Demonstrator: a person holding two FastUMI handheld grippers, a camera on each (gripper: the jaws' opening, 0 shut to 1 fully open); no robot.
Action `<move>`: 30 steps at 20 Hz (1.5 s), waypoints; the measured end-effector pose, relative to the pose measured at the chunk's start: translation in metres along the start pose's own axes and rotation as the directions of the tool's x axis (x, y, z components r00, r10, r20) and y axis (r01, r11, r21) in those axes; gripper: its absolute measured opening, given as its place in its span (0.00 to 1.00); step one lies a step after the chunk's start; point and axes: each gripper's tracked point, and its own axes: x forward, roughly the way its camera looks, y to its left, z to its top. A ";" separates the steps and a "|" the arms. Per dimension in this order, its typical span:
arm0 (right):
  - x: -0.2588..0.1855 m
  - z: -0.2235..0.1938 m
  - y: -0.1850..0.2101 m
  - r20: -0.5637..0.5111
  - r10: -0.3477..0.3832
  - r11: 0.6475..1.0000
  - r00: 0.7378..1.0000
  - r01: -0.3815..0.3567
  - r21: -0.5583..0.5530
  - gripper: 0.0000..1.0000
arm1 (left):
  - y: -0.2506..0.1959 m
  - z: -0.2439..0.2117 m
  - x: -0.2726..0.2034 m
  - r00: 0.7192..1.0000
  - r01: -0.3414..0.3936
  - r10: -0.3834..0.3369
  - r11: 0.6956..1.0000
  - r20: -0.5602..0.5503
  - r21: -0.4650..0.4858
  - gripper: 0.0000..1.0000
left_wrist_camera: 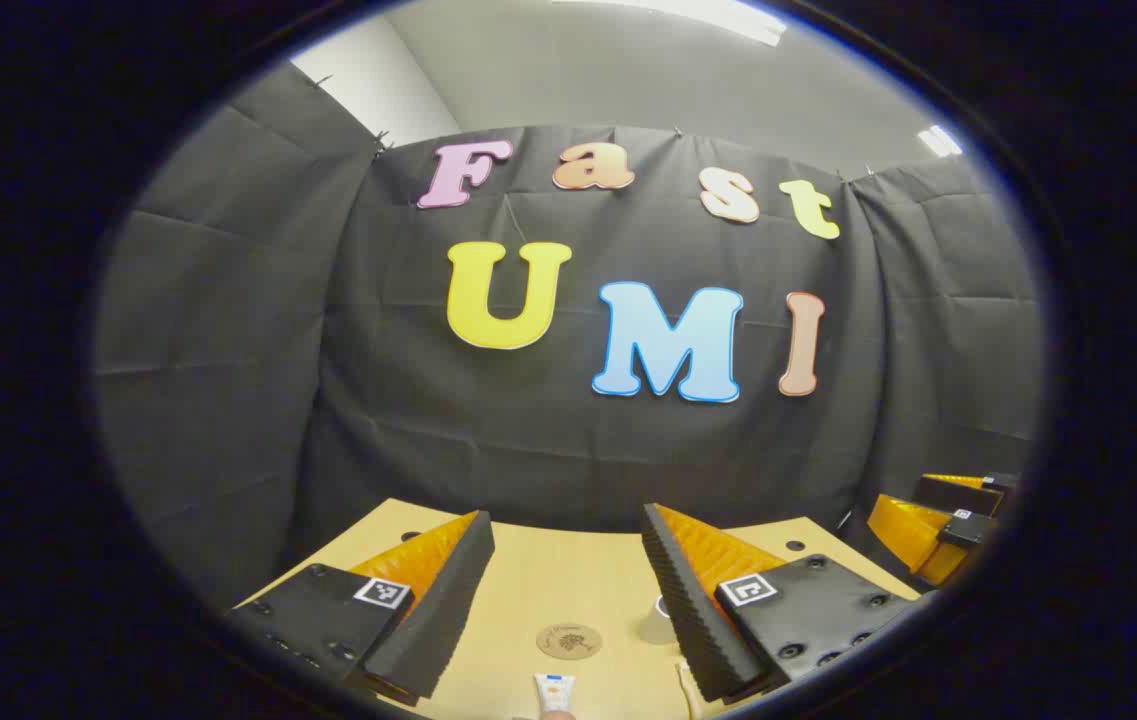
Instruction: Put the toothbrush and toothpaste on the desktop into the cup, then pick up the cup and place it on the coaster on the desktop.
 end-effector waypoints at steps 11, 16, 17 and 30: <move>-0.004 -0.004 0.000 -0.015 -0.001 1.000 1.000 0.001 -0.002 0.88 | -0.005 -0.003 -0.004 1.000 0.006 -0.006 0.999 -0.005 0.046 0.96; -0.004 -0.005 -0.002 -0.022 -0.006 1.000 1.000 0.006 0.003 0.88 | -0.005 -0.006 -0.003 1.000 0.014 -0.013 0.999 -0.011 0.051 0.96; -0.003 -0.006 -0.002 -0.023 -0.007 1.000 1.000 0.007 0.003 0.88 | -0.004 -0.007 -0.002 1.000 0.012 -0.011 0.998 -0.013 0.054 0.98; 0.016 -0.108 0.021 -0.339 0.080 0.997 0.937 -0.072 0.036 0.89 | -0.001 -0.110 0.017 0.960 0.056 -0.041 0.998 -0.279 0.043 0.94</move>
